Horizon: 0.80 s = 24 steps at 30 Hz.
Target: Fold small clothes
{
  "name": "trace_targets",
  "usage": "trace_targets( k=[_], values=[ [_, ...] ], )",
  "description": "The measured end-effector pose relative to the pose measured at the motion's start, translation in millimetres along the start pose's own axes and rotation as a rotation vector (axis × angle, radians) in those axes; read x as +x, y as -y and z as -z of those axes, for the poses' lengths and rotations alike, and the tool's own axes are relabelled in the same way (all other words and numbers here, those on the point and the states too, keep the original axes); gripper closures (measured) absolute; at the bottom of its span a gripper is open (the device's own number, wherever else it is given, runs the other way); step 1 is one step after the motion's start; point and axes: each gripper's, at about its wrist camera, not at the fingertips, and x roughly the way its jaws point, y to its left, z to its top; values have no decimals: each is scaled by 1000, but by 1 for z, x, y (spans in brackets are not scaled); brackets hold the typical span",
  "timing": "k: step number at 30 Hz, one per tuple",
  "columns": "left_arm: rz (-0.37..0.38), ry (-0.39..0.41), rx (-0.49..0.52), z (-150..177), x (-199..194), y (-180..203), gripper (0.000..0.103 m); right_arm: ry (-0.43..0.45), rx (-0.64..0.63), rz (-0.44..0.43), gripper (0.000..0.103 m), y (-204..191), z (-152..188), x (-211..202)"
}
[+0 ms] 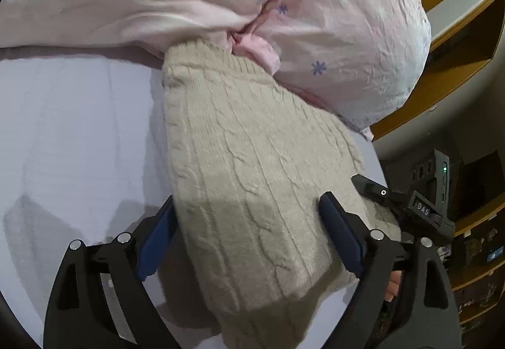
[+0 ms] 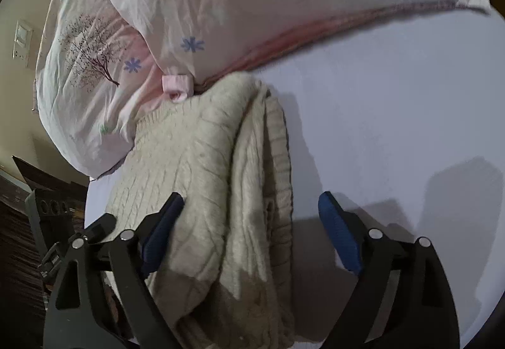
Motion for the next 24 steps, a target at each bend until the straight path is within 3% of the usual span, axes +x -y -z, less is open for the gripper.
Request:
trace_targets(
  k=[1, 3, 5, 8, 10, 13, 15, 17, 19, 21, 22, 24],
  values=[
    [11, -14, -9, 2, 5, -1, 14, -2, 0, -14, 14, -2, 2, 0],
    [30, -11, -8, 4, 8, 0, 18, -20, 9, -112, 42, -3, 7, 1],
    [38, -18, -9, 5, 8, -3, 42, -12, 19, -163, 62, -4, 11, 0],
    [78, 1, -8, 4, -12, -8, 59, 3, 9, -253, 69, -17, 21, -8],
    [79, 41, 26, 5, -36, -11, 60, -14, -27, -311, 70, -35, 30, -8],
    [11, 124, 121, 13, -80, -17, 56, -40, -107, -344, 69, -70, 43, 2],
    [-116, 117, 158, 16, -88, -26, 49, -69, -164, -284, 62, -90, 50, 22],
    [-210, 72, 147, 21, -87, -39, 46, -87, -191, -189, 43, -97, 54, 35],
    [-209, 128, 134, 31, -103, -46, 44, -9, -176, -152, 42, -94, 56, 15],
    [-244, 205, 170, 39, -122, -38, 43, 184, -190, -103, 41, -95, 64, -28],
    [-235, 242, 199, 44, -131, -29, 40, 260, -222, -106, 41, -100, 70, -47],
    [-179, 289, 267, 55, -139, -5, 35, 286, -320, -195, 42, -119, 88, -66]
  ],
)
